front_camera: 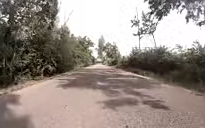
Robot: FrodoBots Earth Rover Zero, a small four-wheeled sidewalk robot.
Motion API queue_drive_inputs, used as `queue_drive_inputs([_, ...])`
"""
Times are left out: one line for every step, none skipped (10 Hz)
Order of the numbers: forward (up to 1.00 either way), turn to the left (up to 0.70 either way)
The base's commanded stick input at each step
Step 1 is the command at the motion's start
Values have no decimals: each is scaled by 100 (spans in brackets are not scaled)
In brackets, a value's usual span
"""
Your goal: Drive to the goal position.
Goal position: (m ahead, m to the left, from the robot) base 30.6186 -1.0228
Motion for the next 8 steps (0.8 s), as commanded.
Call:
queue_drive_inputs([70, 0])
queue_drive_inputs([70, 0])
queue_drive_inputs([70, 0])
queue_drive_inputs([70, 0])
queue_drive_inputs([70, 0])
queue_drive_inputs([70, 0])
queue_drive_inputs([70, 0])
queue_drive_inputs([70, 0])
